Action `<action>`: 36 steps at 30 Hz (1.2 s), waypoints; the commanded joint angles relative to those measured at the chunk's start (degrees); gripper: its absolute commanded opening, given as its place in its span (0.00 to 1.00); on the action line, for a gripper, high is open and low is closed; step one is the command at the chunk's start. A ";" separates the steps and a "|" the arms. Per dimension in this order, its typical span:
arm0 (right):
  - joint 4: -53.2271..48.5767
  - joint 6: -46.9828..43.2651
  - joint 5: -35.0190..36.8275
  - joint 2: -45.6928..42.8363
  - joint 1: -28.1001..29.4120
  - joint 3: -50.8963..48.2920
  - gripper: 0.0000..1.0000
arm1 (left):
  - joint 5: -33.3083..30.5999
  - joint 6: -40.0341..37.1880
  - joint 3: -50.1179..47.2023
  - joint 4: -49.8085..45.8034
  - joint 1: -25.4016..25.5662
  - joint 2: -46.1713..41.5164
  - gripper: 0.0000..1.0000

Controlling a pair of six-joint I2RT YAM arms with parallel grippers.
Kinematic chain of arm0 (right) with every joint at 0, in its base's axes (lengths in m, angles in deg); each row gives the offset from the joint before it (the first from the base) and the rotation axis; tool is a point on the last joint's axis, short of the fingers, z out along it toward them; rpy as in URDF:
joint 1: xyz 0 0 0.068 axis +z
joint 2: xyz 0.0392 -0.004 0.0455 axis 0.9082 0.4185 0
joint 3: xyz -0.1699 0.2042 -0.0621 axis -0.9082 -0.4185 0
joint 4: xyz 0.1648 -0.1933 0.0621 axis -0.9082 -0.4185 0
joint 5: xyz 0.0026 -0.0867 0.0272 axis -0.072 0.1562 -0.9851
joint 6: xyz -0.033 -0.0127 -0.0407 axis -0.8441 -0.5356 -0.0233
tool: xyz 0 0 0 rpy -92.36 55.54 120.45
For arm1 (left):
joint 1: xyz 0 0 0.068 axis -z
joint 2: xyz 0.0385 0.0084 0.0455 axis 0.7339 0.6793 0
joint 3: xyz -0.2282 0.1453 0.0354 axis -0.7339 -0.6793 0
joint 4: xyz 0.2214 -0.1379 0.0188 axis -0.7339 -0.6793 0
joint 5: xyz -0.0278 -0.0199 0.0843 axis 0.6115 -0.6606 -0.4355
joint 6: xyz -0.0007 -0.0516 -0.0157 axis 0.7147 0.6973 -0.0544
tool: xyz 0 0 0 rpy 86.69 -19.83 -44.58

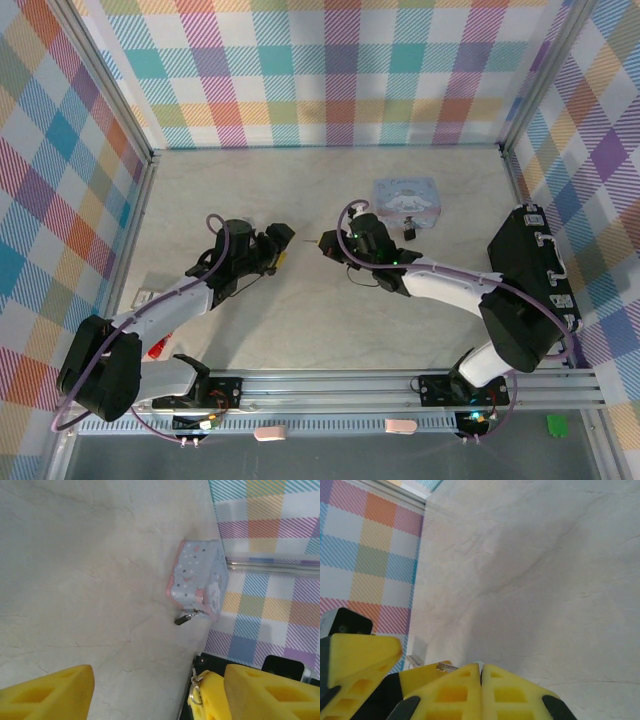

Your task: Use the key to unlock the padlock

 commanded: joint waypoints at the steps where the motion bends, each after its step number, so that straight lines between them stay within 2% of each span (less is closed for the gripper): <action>1: 4.89 1.99 1.57 1.13 1.02 0.71 0.00 | -1.74 5.49 -0.31 3.69 1.42 0.37 0.65; 15: 6.10 2.52 2.62 2.42 2.51 0.58 0.00 | -1.67 7.22 0.51 5.03 2.70 3.46 0.32; 27: 5.65 2.76 2.74 3.61 2.72 1.12 0.00 | -2.28 6.79 0.66 4.16 2.80 3.11 0.20; 36: 5.27 2.66 2.83 3.64 2.97 1.32 0.00 | -1.95 6.69 1.10 4.07 2.88 3.46 0.06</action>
